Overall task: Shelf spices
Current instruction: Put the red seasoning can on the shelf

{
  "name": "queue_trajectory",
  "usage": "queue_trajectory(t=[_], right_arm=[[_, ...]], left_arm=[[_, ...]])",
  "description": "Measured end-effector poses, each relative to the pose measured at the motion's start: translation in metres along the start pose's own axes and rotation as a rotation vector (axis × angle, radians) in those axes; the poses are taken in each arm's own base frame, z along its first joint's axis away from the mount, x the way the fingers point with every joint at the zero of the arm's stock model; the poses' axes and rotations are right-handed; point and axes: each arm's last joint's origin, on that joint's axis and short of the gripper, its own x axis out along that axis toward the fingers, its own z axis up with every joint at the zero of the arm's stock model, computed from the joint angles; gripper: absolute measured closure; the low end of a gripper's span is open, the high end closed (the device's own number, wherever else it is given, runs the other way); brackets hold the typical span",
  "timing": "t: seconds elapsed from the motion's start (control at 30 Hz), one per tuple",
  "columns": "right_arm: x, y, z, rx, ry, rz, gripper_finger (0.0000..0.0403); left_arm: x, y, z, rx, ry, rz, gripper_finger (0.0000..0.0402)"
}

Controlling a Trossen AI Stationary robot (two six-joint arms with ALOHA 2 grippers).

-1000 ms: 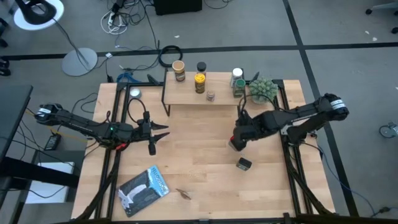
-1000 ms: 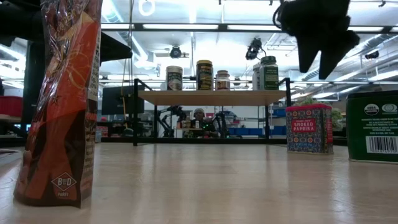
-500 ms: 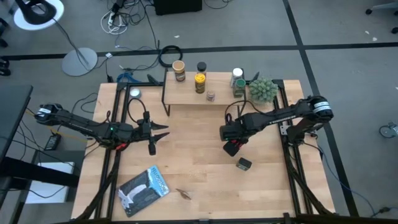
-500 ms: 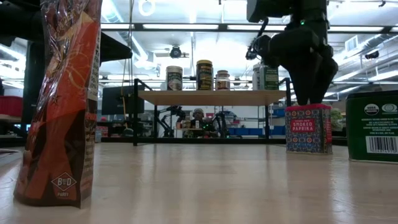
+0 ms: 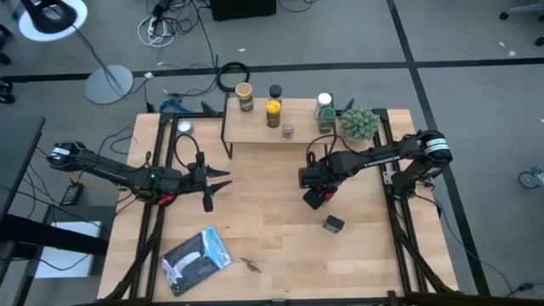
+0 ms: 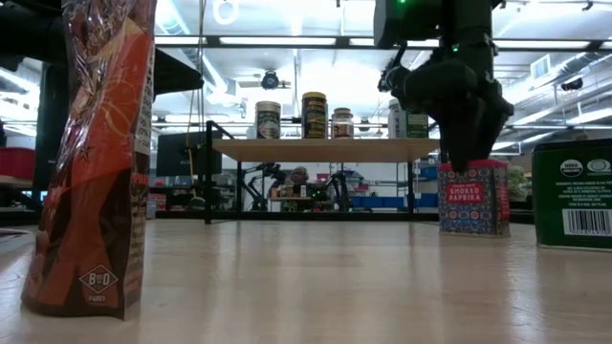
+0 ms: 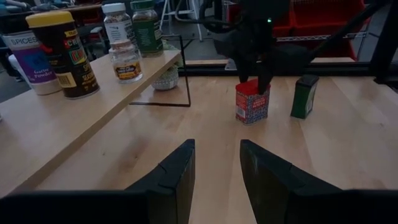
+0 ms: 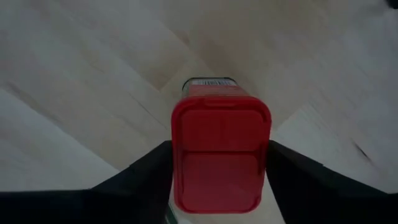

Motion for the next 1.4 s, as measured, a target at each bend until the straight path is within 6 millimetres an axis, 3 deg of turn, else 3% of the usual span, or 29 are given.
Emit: queue_trajectory(t=[0.17, 0.4, 0.6, 0.83, 1.1, 1.4], right_arm=[[-0.001, 0.003, 0.001, -0.022, -0.010, 0.026, 0.0192], [0.001, 0.004, 0.001, -0.014, -0.018, 0.022, 0.0151], [0.000, 0.004, 0.001, -0.018, -0.018, 0.025, 0.0196], [-0.002, 0.003, -0.001, -0.039, -0.003, 0.045, 0.0196], [-0.030, -0.009, -0.007, -0.023, -0.046, 0.122, 0.0202], [-0.066, -0.028, -0.015, 0.020, -0.133, 0.260, 0.0305]], left_arm=[[0.000, 0.000, 0.000, -0.013, 0.001, 0.000, 0.0271], [0.000, 0.000, 0.000, -0.013, 0.001, 0.000, 0.0271], [0.000, 0.000, 0.000, -0.013, 0.001, 0.000, 0.0271], [0.000, 0.000, 0.000, -0.013, 0.001, 0.000, 0.0271], [0.000, 0.000, 0.000, -0.013, 0.001, 0.000, 0.0271], [0.000, 0.000, 0.000, -0.013, 0.001, -0.001, 0.0271]])
